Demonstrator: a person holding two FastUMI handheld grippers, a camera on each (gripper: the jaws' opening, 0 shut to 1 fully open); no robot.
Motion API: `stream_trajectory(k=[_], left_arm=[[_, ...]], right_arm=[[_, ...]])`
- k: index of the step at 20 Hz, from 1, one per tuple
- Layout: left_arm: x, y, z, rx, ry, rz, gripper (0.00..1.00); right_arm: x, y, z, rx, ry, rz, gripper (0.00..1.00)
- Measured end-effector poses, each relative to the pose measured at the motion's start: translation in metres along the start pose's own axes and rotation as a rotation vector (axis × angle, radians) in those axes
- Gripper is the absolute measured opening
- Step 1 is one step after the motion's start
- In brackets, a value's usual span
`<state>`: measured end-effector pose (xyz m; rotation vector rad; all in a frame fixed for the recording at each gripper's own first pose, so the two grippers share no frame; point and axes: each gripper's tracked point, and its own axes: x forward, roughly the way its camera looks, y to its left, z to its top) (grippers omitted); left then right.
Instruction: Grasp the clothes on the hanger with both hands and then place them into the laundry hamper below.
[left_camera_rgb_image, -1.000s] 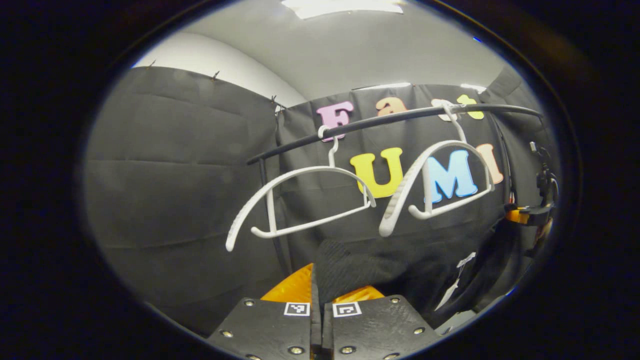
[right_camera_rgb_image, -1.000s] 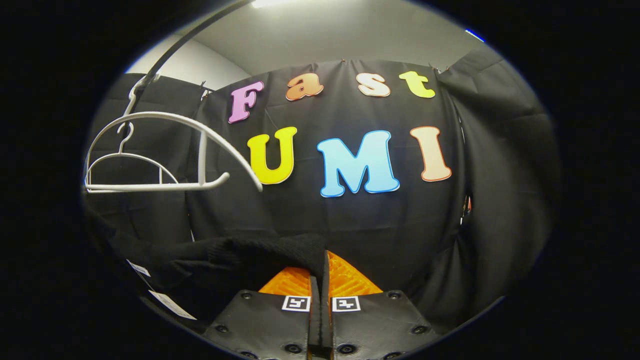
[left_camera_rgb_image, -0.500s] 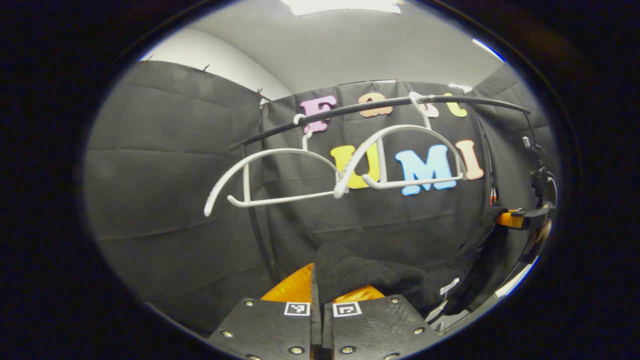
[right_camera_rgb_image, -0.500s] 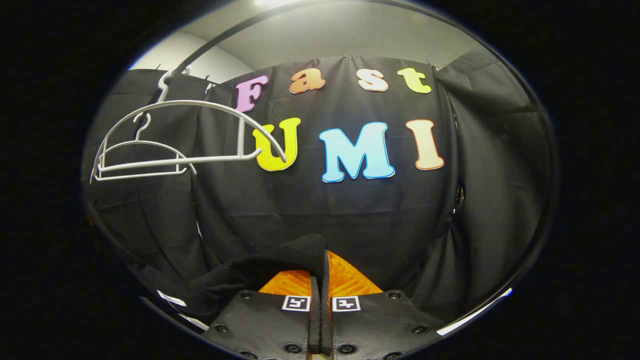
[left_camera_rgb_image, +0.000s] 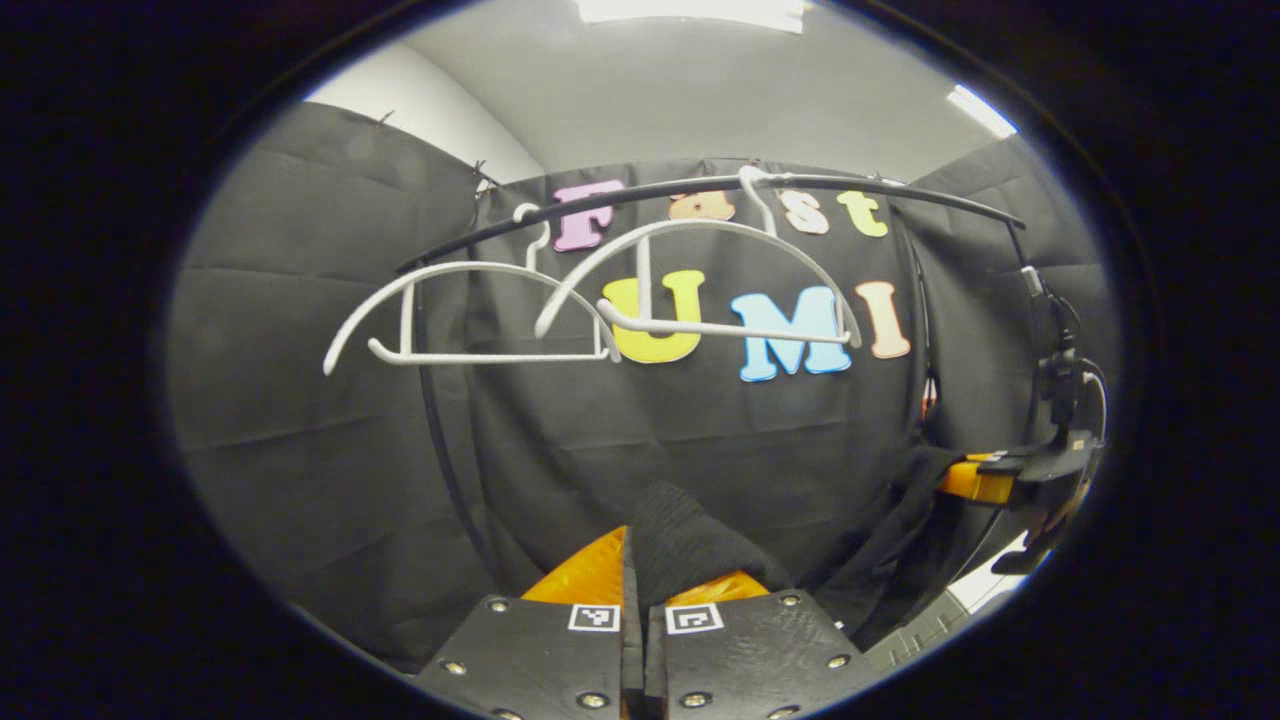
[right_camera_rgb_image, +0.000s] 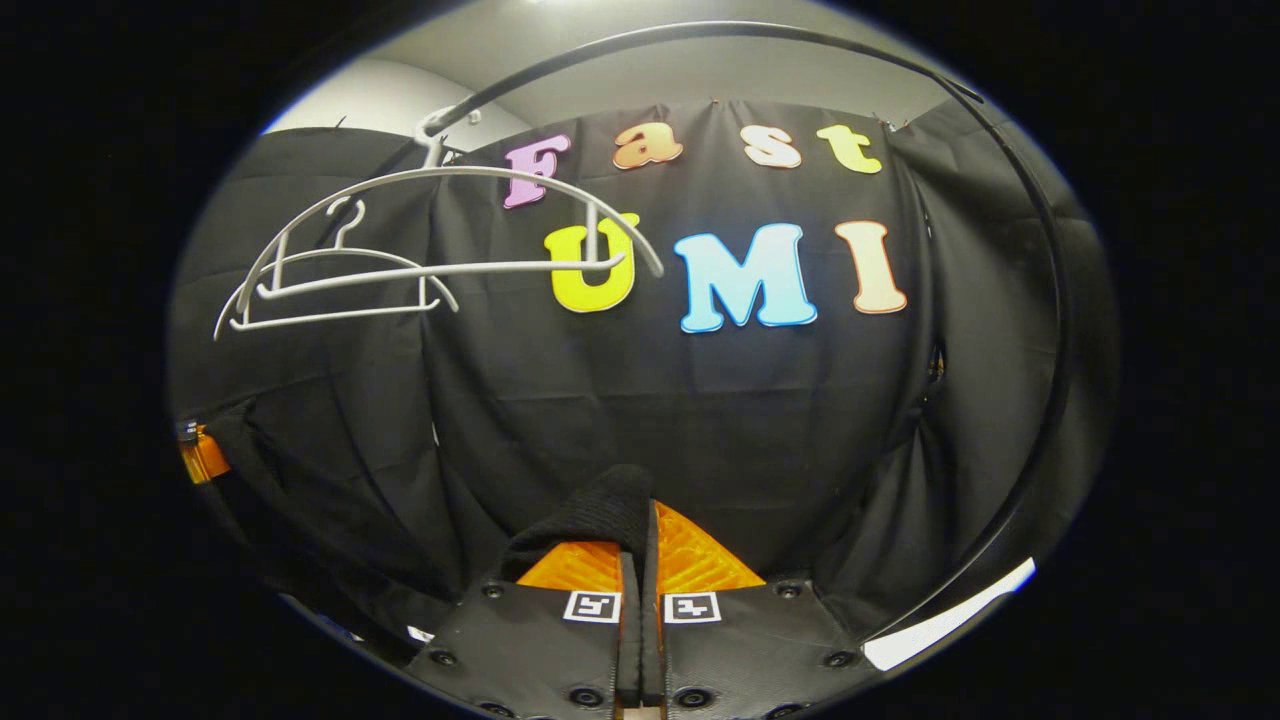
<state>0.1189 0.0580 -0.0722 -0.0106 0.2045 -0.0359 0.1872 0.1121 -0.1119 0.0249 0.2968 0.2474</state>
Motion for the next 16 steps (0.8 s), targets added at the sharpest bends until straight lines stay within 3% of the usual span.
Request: stream_trajectory(k=[9, 16], left_arm=[[0.004, -0.044, -0.047, -0.02, 0.05, -0.101, 0.04], [0.014, -0.059, -0.127, 0.021, 0.185, -0.127, 0.02]], right_arm=[[-0.021, 0.066, -0.051, 0.029, 0.064, 0.105, 0.0], [-0.02, 0.075, -0.134, 0.009, 0.184, 0.083, 0.01]])
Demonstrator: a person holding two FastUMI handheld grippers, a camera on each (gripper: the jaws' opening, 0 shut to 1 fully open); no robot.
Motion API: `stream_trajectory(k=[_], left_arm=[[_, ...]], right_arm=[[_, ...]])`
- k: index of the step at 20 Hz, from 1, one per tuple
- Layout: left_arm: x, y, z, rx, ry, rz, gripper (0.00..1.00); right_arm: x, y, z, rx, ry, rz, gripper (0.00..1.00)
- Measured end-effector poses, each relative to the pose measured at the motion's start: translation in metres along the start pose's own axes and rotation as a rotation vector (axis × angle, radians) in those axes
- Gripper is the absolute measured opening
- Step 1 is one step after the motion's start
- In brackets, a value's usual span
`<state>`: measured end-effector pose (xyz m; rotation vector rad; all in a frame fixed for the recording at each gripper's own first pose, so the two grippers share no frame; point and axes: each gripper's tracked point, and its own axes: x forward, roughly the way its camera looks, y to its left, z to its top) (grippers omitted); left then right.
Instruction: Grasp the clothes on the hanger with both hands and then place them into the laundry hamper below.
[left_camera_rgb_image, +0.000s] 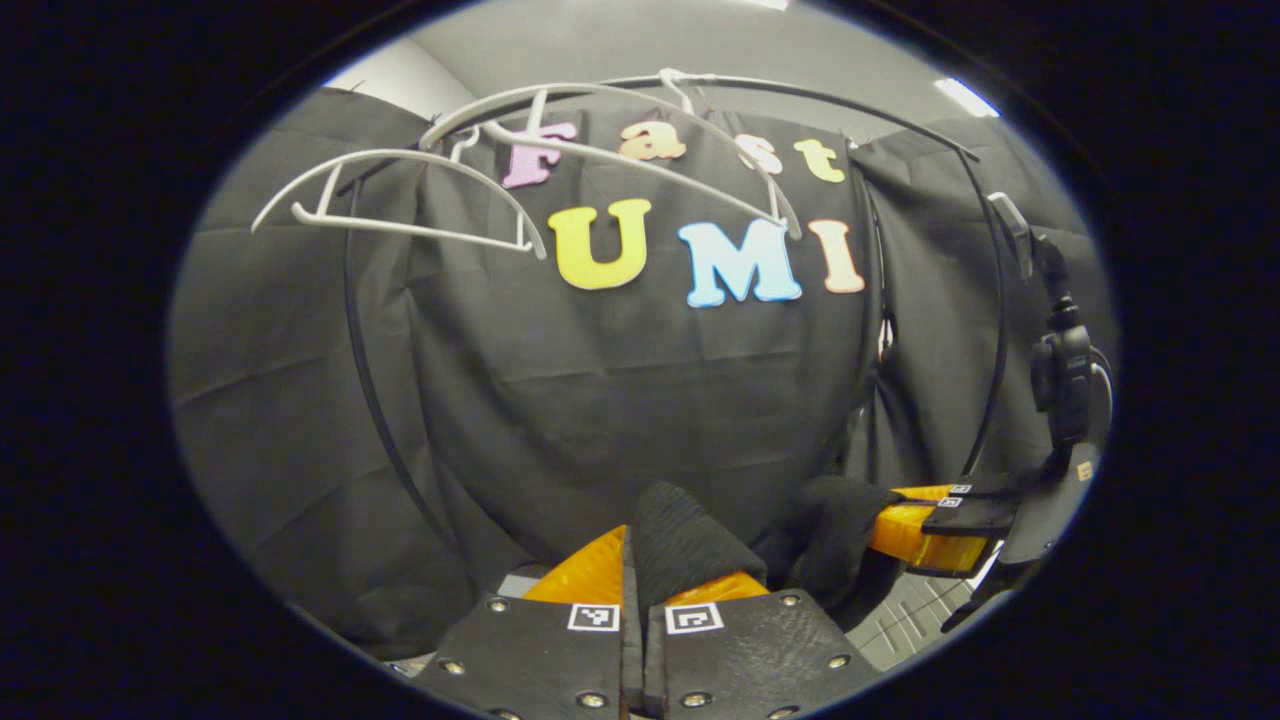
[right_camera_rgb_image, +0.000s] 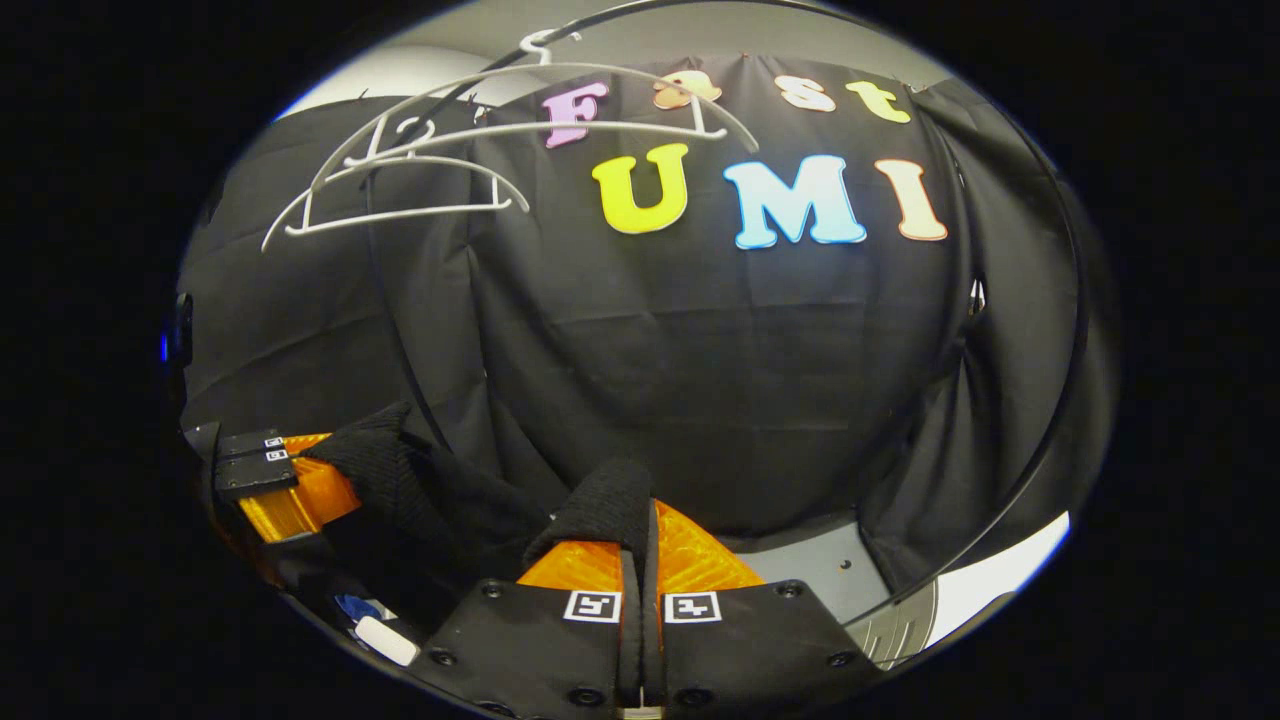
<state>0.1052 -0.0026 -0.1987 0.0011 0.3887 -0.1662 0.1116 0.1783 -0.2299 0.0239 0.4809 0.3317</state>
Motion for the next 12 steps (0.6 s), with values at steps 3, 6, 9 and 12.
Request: stream_trajectory(k=[3, 6, 9, 12], left_arm=[[0.013, 0.0, -0.029, 0.0, 0.062, -0.017, 0.02], [0.021, -0.003, -0.058, -0.001, 0.124, -0.03, 0.02], [0.031, -0.001, -0.091, 0.013, 0.2, -0.031, 0.02], [0.036, 0.004, -0.122, 0.034, 0.269, -0.025, 0.02]], right_arm=[[0.003, 0.0, -0.038, -0.002, 0.064, -0.024, 0.05], [0.007, -0.001, -0.067, -0.009, 0.116, -0.049, 0.04], [0.013, -0.008, -0.092, -0.019, 0.172, -0.077, 0.04], [0.012, -0.012, -0.114, -0.026, 0.221, -0.089, 0.04]])
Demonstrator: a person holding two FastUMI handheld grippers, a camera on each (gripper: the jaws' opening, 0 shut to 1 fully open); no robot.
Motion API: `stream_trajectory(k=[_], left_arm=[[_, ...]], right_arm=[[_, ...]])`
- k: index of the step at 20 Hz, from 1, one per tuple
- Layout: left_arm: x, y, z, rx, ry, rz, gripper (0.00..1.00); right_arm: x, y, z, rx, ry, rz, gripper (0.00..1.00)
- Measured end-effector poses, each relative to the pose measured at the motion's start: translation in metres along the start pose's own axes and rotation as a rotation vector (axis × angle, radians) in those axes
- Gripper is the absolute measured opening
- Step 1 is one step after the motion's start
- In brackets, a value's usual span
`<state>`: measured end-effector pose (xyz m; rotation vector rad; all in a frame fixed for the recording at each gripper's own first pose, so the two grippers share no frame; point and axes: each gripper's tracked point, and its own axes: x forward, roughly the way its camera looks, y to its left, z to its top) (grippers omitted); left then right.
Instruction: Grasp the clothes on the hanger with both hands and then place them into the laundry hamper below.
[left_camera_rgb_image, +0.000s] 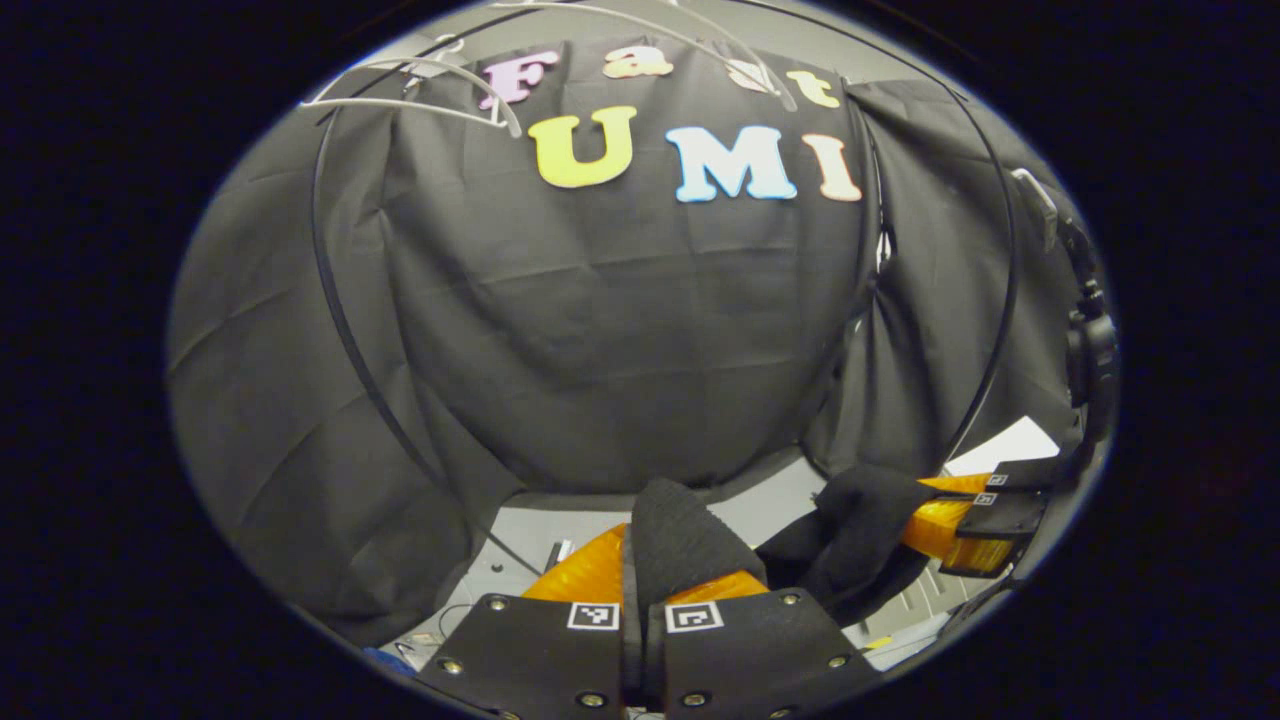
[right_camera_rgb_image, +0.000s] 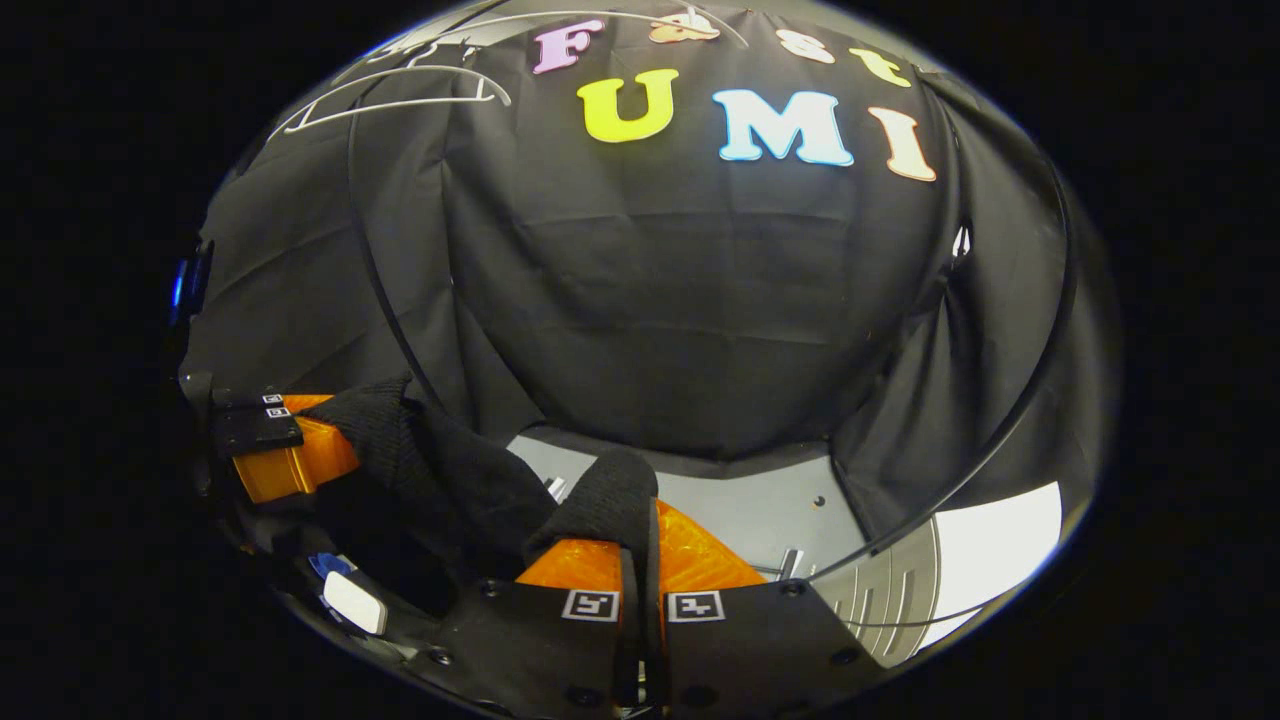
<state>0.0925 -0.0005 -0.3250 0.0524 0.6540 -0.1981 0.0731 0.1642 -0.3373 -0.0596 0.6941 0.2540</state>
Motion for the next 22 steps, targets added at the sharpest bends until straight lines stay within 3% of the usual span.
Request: stream_trajectory(k=[7, 11, 13, 16, 19, 22], left_arm=[[0.007, 0.014, -0.067, 0.003, 0.143, 0.046, 0.02], [0.011, 0.01, -0.089, -0.039, 0.212, 0.018, 0.07], [0.008, 0.013, -0.09, -0.027, 0.215, 0.025, 0.43], [0.001, 0.022, -0.082, -0.001, 0.177, 0.063, 0.97], [0.0, 0.028, -0.051, 0.003, 0.099, 0.079, 0.97], [-0.004, 0.029, -0.029, -0.004, 0.057, 0.088, 0.97]], right_arm=[[0.009, -0.015, -0.035, -0.004, 0.086, -0.061, 0.09], [0.006, -0.012, -0.044, -0.014, 0.112, -0.063, 0.15], [0.006, -0.01, -0.041, -0.017, 0.104, -0.053, 0.27], [0.0, -0.006, -0.029, -0.011, 0.059, -0.038, 0.64], [-0.007, -0.005, -0.02, -0.016, 0.026, -0.041, 1.0], [-0.014, -0.005, -0.016, -0.013, -0.003, -0.047, 0.99]])
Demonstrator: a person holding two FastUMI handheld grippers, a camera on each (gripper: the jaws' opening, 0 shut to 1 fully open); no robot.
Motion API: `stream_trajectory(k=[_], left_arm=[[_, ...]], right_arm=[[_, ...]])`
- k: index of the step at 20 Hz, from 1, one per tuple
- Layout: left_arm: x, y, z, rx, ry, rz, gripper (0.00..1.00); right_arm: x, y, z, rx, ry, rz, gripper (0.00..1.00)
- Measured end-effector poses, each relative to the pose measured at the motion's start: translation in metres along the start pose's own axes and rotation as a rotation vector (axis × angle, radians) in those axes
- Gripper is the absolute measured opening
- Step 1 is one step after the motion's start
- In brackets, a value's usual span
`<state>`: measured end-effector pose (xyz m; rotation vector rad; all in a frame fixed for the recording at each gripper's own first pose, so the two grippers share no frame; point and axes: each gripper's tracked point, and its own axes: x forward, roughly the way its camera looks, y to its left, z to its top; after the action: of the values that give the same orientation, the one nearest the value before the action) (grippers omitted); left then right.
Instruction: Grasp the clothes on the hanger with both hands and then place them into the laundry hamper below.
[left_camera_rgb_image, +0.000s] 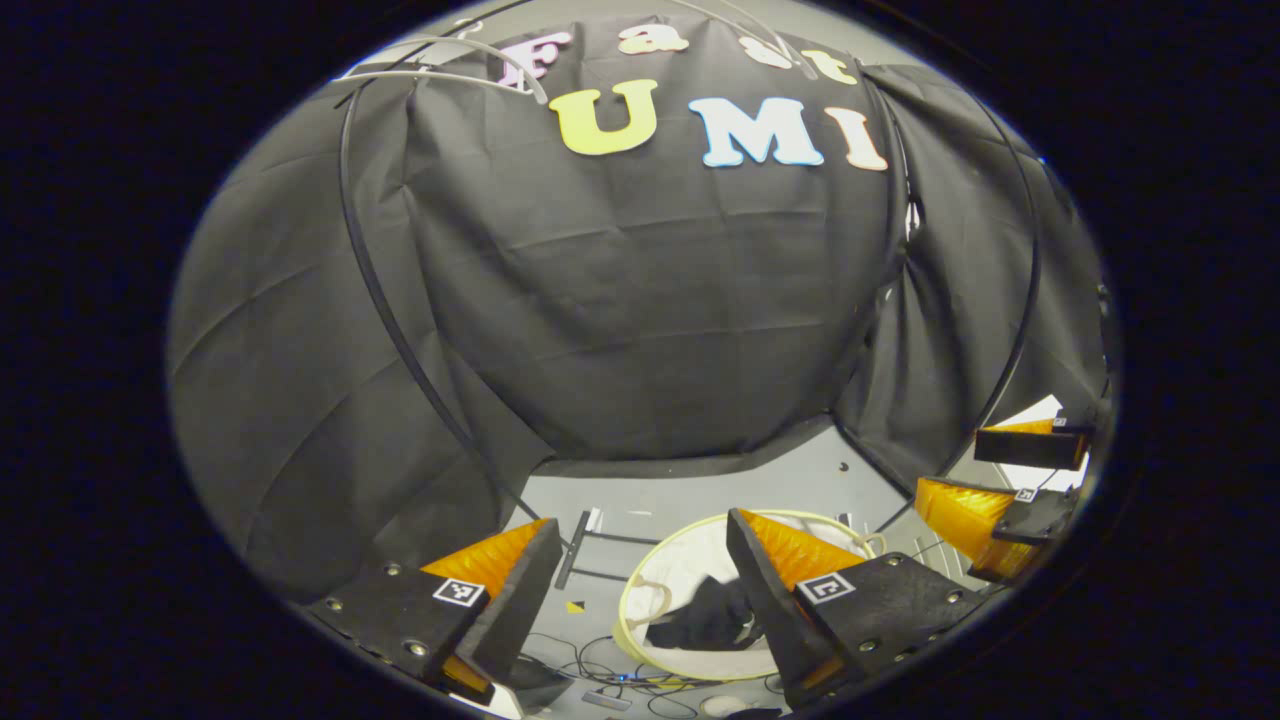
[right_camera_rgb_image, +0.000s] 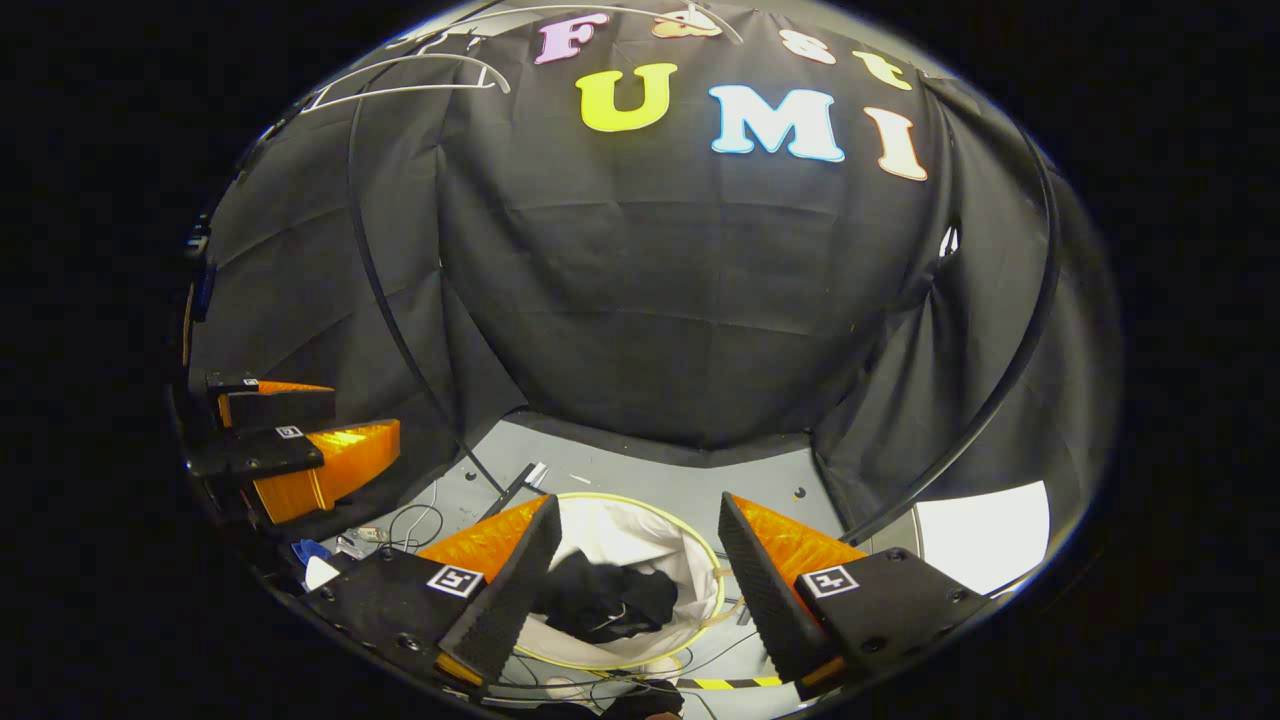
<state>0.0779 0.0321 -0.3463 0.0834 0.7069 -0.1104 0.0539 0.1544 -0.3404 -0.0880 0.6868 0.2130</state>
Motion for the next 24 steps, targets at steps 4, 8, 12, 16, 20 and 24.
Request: stream_trajectory(k=[4, 8, 12, 16, 20, 24], left_arm=[[-0.017, -0.001, 0.017, -0.016, -0.048, 0.001, 0.98], [-0.039, -0.002, 0.052, -0.02, -0.133, -0.007, 0.98], [-0.074, -0.001, 0.102, -0.022, -0.246, -0.019, 0.98], [-0.112, -0.004, 0.147, -0.008, -0.347, -0.025, 0.97], [-0.145, -0.008, 0.18, -0.011, -0.416, -0.008, 0.97], [-0.192, -0.023, 0.209, -0.03, -0.487, -0.008, 0.97]], right_arm=[[-0.011, -0.008, 0.008, 0.016, -0.026, -0.013, 1.0], [-0.029, -0.021, 0.048, 0.046, -0.103, -0.025, 1.0], [-0.07, -0.036, 0.094, 0.061, -0.217, -0.048, 0.99], [-0.115, -0.059, 0.134, 0.052, -0.332, -0.095, 0.99], [-0.164, -0.082, 0.166, 0.053, -0.43, -0.106, 0.97], [-0.22, -0.115, 0.188, 0.035, -0.521, -0.142, 0.97]])
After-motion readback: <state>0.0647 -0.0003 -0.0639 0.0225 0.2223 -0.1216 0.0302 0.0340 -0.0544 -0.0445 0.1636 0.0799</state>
